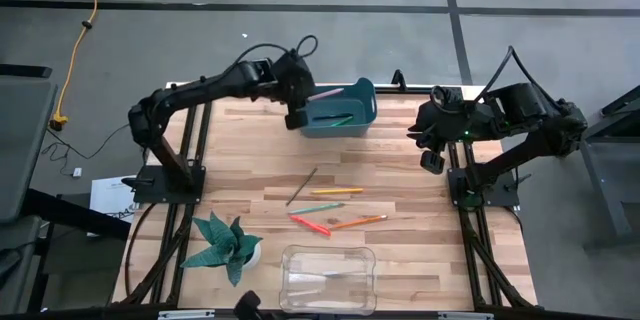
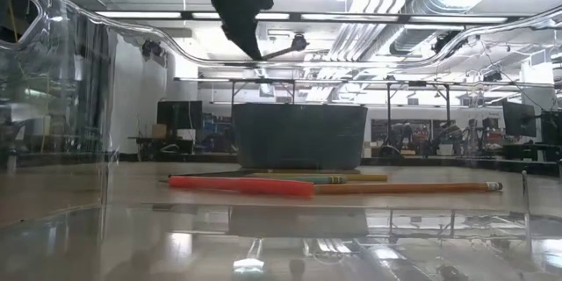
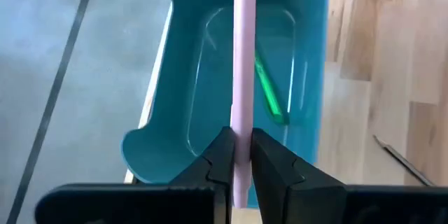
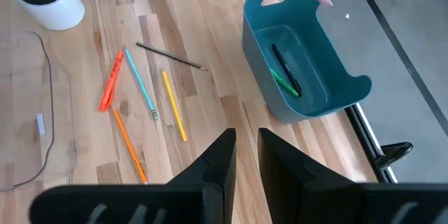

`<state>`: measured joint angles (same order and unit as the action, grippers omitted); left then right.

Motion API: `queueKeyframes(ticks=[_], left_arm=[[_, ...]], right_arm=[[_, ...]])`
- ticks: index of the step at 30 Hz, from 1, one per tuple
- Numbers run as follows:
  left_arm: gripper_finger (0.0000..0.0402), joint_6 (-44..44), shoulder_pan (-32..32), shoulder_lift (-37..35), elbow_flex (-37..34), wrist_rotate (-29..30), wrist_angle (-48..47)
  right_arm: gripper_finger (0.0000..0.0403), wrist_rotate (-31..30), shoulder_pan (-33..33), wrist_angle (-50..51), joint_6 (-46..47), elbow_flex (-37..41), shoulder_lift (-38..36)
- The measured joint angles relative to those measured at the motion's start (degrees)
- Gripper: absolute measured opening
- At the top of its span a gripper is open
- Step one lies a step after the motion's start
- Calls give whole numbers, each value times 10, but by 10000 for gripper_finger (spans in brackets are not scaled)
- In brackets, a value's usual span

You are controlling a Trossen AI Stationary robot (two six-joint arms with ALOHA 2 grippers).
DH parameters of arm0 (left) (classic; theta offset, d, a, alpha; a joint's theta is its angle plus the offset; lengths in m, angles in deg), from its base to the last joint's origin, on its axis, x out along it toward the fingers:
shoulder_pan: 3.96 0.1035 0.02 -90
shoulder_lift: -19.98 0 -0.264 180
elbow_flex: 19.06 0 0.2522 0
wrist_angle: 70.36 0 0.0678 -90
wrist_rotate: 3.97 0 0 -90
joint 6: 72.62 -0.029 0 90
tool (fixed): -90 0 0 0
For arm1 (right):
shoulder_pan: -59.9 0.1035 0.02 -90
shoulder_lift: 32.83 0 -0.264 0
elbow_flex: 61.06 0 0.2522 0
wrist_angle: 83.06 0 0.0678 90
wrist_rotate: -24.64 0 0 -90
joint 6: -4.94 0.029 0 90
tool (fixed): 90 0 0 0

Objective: Sort pens & pencils
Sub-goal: Put the purple pen into the dark blue bin

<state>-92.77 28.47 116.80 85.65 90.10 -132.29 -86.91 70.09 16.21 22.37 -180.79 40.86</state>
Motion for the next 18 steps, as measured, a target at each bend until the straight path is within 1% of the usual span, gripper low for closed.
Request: queueKeyframes(ticks=[3, 12, 18], left_arm=[[26, -10, 11, 10, 2, -12, 1], [26, -36, 9, 58, 2, -36, 18], [26, -40, 10, 63, 2, -32, 43]], right_arm=[[51, -9, 0, 0, 6, 0, 0], [51, -22, 0, 0, 21, 0, 2], [51, -22, 0, 0, 35, 0, 2]])
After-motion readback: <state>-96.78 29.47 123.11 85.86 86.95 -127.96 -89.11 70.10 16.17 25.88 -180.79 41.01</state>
